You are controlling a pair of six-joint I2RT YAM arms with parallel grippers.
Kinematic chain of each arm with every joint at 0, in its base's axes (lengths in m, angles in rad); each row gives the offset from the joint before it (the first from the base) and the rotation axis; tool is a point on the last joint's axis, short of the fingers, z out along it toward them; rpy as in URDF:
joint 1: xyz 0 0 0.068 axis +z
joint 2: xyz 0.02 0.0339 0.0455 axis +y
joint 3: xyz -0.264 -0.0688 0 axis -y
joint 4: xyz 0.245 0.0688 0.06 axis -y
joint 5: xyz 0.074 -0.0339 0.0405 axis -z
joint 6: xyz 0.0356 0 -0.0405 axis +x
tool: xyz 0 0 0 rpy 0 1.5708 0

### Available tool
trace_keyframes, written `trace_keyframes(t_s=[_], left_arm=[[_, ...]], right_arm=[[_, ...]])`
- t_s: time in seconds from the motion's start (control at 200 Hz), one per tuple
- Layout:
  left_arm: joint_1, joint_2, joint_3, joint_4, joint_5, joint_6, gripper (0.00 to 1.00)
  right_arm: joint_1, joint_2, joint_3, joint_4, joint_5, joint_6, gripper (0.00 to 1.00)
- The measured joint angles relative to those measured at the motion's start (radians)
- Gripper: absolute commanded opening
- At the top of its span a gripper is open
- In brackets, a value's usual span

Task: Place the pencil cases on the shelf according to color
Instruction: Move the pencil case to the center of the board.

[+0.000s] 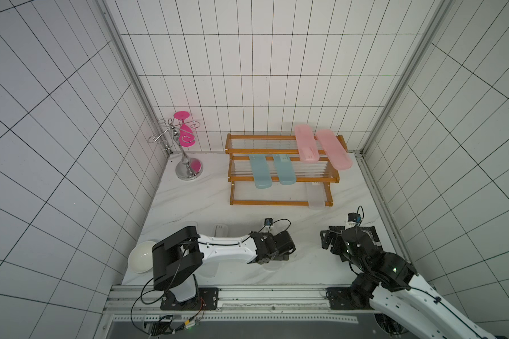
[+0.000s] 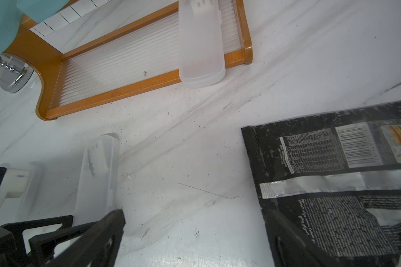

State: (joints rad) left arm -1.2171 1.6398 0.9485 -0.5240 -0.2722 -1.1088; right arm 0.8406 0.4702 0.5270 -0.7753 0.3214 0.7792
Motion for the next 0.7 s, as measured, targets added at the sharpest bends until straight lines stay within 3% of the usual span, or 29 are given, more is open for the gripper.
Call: trace_keyframes(t_s=[0.15, 0.25, 0.5, 0.7], left_arm=[[0.009, -0.055, -0.016, -0.008, -0.025, -0.022, 0.98], [0.058, -0.171, -0.088, -0.040, -0.050, -0.033, 0.98], [0.288, -0.562, -0.334, -0.192, -0.117, -0.042, 0.97], [0.456, -0.702, -0.402, -0.267, -0.133, -0.014, 0.97]], right_arm=[[0.004, 0.040, 0.000, -0.002, -0.014, 0.010, 0.99], [0.006, 0.107, 0.000, 0.014, -0.036, 0.018, 0.99], [0.133, 0.370, 0.002, 0.171, -0.068, 0.092, 0.99], [0.288, 0.652, 0.077, 0.255, -0.020, 0.166, 0.99]])
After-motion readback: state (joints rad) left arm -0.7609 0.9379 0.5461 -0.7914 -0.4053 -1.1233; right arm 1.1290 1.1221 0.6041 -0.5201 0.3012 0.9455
